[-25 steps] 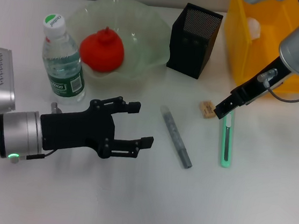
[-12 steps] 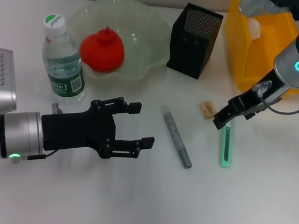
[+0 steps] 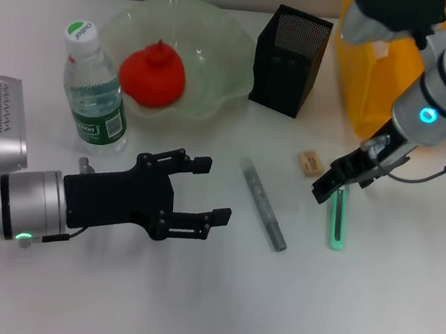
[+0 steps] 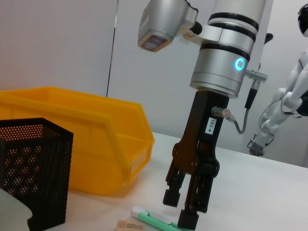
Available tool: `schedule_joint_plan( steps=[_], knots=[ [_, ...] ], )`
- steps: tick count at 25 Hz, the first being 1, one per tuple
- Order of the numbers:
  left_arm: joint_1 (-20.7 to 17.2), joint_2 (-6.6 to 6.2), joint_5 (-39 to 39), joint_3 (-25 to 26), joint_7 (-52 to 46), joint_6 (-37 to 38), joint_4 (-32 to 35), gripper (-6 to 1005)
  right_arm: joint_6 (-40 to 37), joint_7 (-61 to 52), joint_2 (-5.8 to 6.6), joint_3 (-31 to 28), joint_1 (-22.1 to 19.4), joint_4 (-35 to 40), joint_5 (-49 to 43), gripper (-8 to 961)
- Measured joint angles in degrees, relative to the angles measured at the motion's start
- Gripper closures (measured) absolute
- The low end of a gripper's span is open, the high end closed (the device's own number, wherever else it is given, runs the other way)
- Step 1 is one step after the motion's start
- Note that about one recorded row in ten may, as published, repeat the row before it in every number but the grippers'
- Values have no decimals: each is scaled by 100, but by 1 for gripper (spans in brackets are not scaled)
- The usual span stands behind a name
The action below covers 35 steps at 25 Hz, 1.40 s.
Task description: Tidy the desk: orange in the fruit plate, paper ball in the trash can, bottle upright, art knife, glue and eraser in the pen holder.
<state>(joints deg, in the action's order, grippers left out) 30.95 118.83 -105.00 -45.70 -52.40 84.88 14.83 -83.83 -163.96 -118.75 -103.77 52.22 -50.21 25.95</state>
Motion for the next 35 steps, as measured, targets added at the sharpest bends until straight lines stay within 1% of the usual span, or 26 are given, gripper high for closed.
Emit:
schedule_joint_plan(
  steps=[7,18,28,35],
  knots=[
    [-1,11,27,0,61,0,-45,140,141,-7,-21,128,29,237,41,150],
    [5,26,40,17,125,-7,-59,141,188,-113,-18,414,38,276,-10,161],
    [74,26,50,45,125,-7,-67,141,206,-117,-16,427,55,291,-128,566],
    [115,26,51,45,125,-7,-68,141,230,-117,-16,395,50,263,-121,562]
  ],
)
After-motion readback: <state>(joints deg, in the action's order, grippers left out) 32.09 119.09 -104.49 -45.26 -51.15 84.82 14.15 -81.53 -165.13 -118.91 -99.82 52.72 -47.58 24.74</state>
